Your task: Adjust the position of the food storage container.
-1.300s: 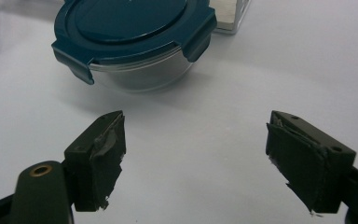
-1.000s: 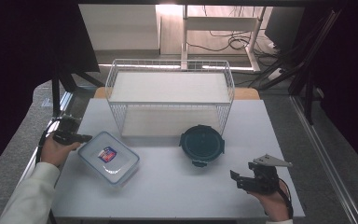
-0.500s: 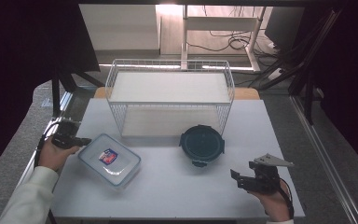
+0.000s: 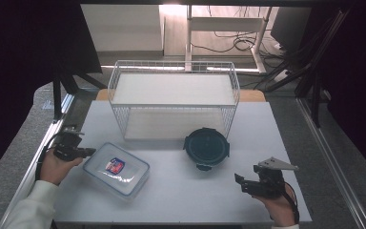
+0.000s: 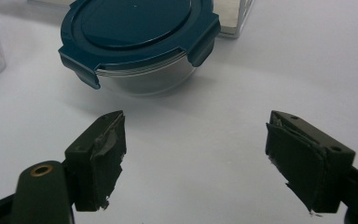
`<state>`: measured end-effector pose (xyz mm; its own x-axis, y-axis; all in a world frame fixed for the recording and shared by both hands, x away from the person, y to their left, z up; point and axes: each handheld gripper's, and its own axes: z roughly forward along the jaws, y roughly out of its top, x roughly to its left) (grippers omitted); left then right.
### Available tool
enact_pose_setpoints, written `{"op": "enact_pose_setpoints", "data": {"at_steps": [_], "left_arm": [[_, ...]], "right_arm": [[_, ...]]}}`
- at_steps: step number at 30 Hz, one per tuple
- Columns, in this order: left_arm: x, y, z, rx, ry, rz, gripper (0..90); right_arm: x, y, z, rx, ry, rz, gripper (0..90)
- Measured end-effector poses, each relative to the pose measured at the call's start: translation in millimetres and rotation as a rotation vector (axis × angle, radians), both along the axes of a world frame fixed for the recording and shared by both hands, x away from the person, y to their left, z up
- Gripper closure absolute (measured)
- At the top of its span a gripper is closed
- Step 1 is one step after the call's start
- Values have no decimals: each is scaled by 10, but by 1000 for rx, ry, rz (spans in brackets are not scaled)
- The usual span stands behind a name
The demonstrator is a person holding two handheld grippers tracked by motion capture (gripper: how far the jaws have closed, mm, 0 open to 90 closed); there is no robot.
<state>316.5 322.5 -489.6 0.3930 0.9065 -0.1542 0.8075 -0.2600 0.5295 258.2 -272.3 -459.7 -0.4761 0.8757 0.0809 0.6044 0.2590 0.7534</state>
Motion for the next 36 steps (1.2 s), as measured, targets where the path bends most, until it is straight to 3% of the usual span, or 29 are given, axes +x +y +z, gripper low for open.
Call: {"op": "enact_pose_setpoints", "data": {"at_steps": [8, 15, 20, 27, 36], "left_arm": [[-108, -124, 5, -13, 12, 3, 900], [-200, -320, 6, -30, 15, -28, 900], [-259, -463, 24, -12, 25, -66, 900], [-346, -659, 25, -22, 27, -72, 900], [-390, -744, 25, -28, 28, -84, 900]], "right_arm": [[8, 10, -14, -2, 7, 1, 199], [-8, 19, 15, 5, -1, 6, 199], [-10, 14, 14, 6, 0, 1, 199], [-4, 42, -8, 2, 7, 8, 199], [-20, 86, 6, 1, 2, 22, 201]]}}
